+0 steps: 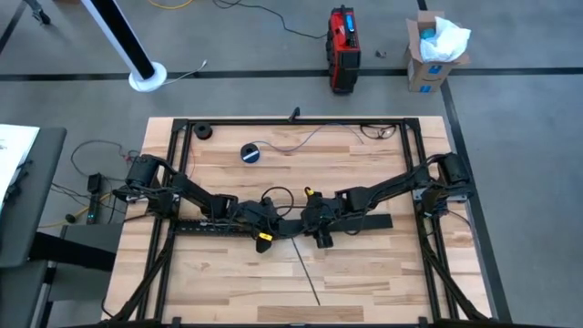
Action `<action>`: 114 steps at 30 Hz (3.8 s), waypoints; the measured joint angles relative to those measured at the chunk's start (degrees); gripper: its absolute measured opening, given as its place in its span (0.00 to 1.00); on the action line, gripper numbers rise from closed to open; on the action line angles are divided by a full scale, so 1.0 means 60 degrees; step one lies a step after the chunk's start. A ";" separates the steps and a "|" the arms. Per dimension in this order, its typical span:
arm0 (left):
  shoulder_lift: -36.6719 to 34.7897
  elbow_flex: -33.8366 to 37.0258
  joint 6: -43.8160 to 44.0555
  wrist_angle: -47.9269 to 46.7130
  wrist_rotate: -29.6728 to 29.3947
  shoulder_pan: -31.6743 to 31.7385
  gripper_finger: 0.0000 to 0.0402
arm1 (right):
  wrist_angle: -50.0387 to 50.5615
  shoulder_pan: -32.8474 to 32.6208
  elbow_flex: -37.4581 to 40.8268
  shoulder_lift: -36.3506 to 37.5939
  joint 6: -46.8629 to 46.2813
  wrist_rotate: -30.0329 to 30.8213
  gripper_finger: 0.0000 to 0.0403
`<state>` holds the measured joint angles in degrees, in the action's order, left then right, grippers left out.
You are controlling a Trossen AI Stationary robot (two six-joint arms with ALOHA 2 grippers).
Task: Ziptie cables
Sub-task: Close the black cable duct with the black cable duct cover
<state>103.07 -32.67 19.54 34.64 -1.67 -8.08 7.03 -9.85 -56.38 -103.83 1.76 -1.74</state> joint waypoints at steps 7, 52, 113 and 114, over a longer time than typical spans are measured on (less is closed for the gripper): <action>0.0000 0.0004 -0.0134 -0.0099 -0.0019 0.0000 0.73 | 0.0691 -0.0004 -0.0563 -0.0038 0.0021 0.0000 0.56; 0.0015 -0.0255 0.0125 -0.0353 0.0297 -0.0007 0.72 | 0.3545 0.0680 -0.1756 -0.0992 0.2166 0.1190 0.21; 0.0026 -0.0248 0.1466 -0.0132 0.0912 -0.0033 0.72 | 0.3388 -0.3889 -0.1734 -0.0871 -1.0054 0.7985 0.79; 0.0026 -0.0248 0.1466 -0.0128 0.0872 -0.0036 0.72 | 0.3271 -0.3887 -0.1642 -0.0903 -1.0050 0.7982 0.79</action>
<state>103.22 -34.15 28.34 33.87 3.56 -8.29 26.66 -33.17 -66.23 -109.25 -58.54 46.15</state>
